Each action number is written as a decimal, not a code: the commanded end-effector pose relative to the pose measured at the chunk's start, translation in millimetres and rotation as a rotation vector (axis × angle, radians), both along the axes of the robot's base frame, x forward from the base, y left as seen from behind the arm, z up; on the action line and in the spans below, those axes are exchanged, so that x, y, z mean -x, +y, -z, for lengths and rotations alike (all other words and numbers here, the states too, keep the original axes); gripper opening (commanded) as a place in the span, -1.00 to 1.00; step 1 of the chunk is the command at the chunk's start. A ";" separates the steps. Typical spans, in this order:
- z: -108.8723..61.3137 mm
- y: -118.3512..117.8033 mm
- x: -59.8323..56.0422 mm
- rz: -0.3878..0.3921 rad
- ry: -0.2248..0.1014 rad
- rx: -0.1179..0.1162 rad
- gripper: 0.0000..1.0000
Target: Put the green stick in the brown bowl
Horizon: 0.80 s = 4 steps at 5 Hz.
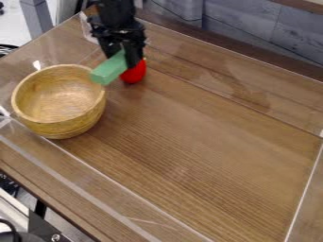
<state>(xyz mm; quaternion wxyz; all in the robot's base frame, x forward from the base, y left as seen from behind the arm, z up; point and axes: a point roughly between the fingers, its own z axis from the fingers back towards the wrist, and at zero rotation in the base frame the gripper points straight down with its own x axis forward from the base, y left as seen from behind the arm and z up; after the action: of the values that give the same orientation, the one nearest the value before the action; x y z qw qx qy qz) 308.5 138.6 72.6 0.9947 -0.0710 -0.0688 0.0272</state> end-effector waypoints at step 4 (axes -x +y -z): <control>-26.3 54.1 41.0 -0.095 -0.046 -0.055 -1.00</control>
<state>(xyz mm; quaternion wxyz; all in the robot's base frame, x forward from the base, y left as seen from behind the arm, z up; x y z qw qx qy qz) 262.3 186.5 78.0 0.9931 -0.0632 -0.0672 0.0719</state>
